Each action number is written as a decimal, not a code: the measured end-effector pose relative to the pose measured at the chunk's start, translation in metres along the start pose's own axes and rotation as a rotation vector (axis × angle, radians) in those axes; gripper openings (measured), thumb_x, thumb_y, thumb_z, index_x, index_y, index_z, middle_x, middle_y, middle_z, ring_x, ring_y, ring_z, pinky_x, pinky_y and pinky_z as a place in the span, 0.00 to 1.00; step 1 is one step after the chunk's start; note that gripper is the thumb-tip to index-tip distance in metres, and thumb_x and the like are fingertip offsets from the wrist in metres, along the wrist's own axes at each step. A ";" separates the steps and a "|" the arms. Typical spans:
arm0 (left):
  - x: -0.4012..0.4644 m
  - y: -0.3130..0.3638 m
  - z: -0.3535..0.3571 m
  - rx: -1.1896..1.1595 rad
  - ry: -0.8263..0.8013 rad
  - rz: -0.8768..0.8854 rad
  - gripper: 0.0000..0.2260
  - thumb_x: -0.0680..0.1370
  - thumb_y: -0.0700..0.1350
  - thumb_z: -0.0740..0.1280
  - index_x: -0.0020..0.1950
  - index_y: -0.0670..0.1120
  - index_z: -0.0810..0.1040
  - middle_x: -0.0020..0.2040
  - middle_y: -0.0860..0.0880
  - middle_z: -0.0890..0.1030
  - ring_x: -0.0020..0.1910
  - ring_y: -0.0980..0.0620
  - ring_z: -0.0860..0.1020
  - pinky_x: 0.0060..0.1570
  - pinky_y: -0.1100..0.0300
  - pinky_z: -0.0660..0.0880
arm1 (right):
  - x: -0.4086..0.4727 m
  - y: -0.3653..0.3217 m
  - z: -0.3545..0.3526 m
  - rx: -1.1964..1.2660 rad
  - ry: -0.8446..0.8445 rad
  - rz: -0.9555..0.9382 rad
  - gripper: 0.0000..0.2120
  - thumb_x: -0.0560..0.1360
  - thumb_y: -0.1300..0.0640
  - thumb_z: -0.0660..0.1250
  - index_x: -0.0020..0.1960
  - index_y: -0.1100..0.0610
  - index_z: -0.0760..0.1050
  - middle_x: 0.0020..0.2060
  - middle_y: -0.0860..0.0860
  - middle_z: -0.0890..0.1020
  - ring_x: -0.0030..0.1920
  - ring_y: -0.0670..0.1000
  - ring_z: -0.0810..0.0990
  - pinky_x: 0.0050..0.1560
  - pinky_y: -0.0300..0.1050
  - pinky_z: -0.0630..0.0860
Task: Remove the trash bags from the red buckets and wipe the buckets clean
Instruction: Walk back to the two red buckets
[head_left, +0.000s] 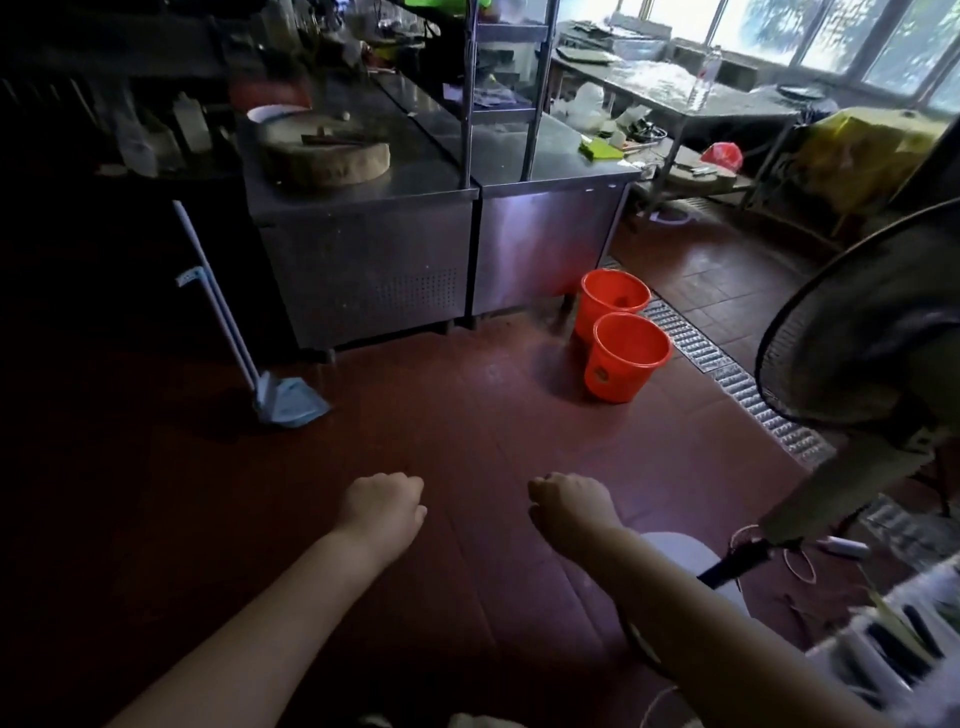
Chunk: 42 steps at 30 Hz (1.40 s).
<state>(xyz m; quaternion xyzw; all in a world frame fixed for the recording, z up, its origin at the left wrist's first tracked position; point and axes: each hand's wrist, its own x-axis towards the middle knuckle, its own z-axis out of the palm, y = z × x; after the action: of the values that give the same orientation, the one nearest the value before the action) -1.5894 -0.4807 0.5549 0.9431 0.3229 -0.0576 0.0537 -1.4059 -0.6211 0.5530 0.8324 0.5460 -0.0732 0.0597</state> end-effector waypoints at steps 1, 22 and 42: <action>0.020 -0.001 -0.004 -0.002 -0.005 -0.004 0.11 0.79 0.52 0.59 0.53 0.48 0.76 0.51 0.50 0.80 0.51 0.48 0.78 0.47 0.56 0.74 | 0.019 0.011 -0.004 0.008 -0.004 0.003 0.11 0.78 0.52 0.58 0.56 0.55 0.75 0.53 0.54 0.79 0.54 0.58 0.78 0.45 0.47 0.72; 0.543 -0.014 -0.062 0.073 -0.103 0.270 0.12 0.79 0.53 0.59 0.55 0.48 0.75 0.54 0.50 0.79 0.56 0.47 0.77 0.47 0.56 0.72 | 0.392 0.222 -0.040 0.120 -0.079 0.379 0.11 0.77 0.51 0.59 0.52 0.56 0.73 0.51 0.53 0.79 0.53 0.57 0.78 0.43 0.46 0.72; 0.917 0.205 -0.081 0.159 -0.184 0.428 0.11 0.79 0.52 0.59 0.55 0.48 0.74 0.55 0.50 0.79 0.55 0.46 0.77 0.46 0.56 0.71 | 0.584 0.580 -0.032 0.245 -0.118 0.625 0.08 0.75 0.53 0.59 0.49 0.54 0.75 0.50 0.52 0.80 0.53 0.56 0.79 0.43 0.42 0.71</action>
<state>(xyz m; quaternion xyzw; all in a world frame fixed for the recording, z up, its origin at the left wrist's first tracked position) -0.7375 -0.0778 0.5169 0.9821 0.1041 -0.1558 0.0194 -0.6422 -0.3198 0.4862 0.9548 0.2473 -0.1644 0.0101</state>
